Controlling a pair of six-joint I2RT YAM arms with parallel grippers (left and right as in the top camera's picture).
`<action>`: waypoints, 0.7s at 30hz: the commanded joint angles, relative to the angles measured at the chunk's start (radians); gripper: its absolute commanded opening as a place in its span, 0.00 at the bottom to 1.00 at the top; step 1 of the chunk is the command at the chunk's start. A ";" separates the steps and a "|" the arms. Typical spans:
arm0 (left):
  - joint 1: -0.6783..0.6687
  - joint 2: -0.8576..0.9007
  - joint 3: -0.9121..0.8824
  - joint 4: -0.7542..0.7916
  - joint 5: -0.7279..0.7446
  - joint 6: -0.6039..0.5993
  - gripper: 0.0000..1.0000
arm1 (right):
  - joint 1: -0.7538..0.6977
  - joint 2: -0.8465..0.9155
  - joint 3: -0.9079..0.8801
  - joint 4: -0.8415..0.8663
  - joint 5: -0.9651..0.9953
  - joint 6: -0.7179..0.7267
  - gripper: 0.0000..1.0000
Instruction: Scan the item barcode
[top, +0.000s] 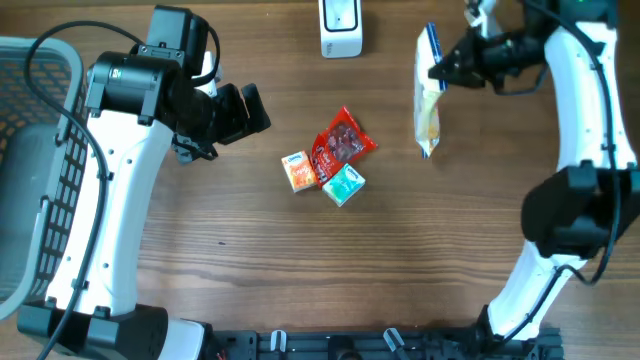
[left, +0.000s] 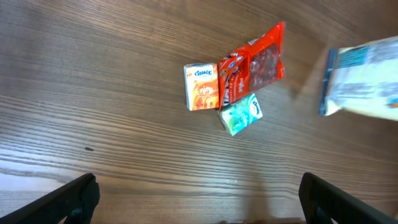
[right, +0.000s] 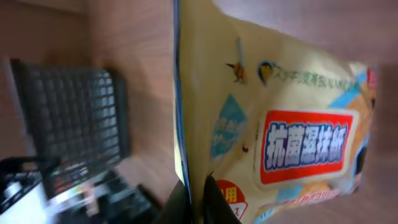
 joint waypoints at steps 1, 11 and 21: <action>-0.003 0.000 0.000 0.000 0.008 0.002 1.00 | -0.078 -0.003 -0.248 0.111 -0.312 -0.072 0.04; -0.003 0.000 0.000 0.000 0.008 0.002 1.00 | -0.381 -0.040 -0.356 0.190 0.489 0.219 0.15; -0.003 0.000 0.000 0.000 0.008 0.002 1.00 | -0.284 -0.238 -0.145 -0.005 0.520 0.179 0.85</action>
